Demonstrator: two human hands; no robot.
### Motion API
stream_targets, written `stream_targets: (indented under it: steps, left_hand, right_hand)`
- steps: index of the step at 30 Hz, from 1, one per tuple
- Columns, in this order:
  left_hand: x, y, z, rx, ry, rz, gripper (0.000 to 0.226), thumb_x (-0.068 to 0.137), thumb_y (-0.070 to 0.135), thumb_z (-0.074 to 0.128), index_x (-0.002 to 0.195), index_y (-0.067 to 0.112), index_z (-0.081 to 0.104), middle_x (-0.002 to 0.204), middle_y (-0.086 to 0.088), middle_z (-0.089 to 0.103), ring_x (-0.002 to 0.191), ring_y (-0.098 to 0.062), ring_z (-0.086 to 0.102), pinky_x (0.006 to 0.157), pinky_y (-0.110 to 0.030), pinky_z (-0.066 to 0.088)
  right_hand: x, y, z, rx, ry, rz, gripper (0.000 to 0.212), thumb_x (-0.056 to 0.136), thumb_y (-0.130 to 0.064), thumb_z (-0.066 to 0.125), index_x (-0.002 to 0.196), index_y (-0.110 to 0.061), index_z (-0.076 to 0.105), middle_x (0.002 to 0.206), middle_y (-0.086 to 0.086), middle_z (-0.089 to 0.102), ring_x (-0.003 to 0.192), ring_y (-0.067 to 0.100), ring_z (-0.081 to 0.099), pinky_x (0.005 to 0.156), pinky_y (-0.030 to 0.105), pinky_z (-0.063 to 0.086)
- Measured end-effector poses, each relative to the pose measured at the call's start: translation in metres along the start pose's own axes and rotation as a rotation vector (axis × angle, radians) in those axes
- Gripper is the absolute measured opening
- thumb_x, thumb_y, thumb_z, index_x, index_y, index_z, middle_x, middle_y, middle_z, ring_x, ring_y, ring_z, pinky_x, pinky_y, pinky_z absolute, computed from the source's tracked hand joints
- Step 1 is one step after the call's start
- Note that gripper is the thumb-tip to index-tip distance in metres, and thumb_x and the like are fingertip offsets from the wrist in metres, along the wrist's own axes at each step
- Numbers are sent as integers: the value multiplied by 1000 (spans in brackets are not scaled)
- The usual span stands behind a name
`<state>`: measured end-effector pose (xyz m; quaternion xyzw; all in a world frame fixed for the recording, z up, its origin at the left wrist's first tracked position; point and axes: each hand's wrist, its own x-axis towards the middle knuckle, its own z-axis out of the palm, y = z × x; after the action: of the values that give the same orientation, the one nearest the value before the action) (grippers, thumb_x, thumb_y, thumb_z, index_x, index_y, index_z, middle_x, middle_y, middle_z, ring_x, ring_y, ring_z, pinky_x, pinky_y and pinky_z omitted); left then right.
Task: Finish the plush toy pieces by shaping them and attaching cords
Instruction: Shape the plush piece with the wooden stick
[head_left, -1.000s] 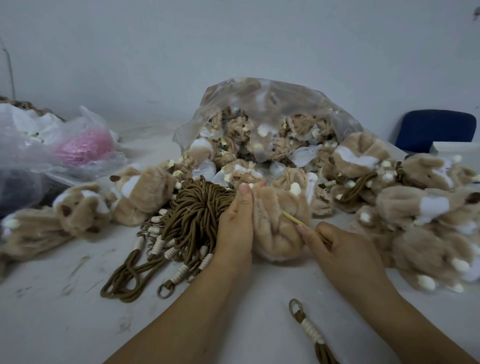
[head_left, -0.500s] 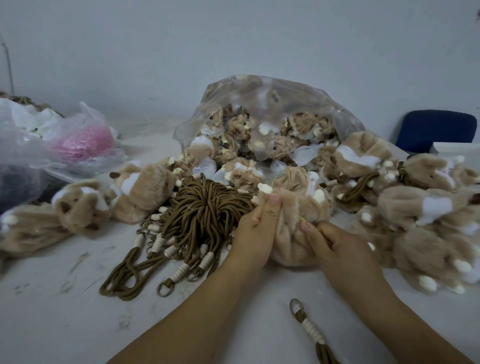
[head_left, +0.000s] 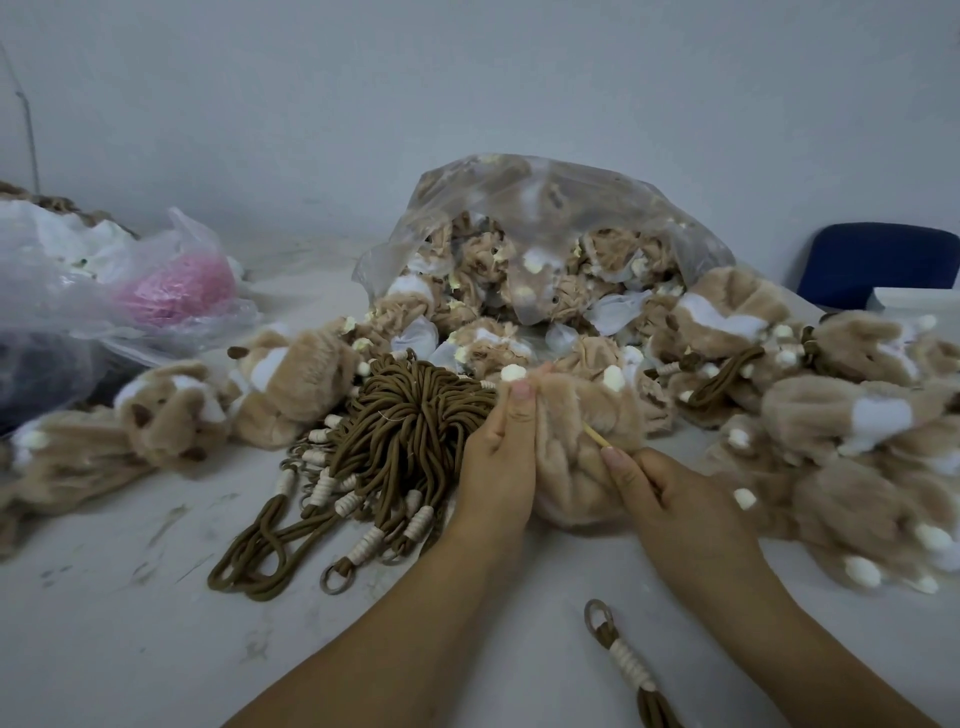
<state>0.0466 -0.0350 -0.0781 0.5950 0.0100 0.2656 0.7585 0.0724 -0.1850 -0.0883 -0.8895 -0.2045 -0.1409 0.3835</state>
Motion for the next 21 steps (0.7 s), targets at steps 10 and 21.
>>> stream_targets:
  steps: [10, 21]
  left_hand:
    - [0, -7, 0, 169, -46, -24, 38, 97, 51, 48, 88, 26, 74, 91, 5, 77, 93, -7, 72, 83, -21, 54]
    - [11, 0, -10, 37, 65, 12, 24, 100, 26, 52, 108, 12, 69, 112, 1, 73, 105, -8, 68, 82, -16, 52]
  right_hand:
    - [3, 2, -2, 5, 37, -33, 57, 79, -74, 28, 64, -23, 49, 62, -15, 58, 55, 6, 53, 55, 34, 43]
    - [10, 17, -12, -22, 73, -49, 44, 85, -63, 36, 69, -26, 53, 63, -7, 52, 65, 7, 51, 59, 33, 37]
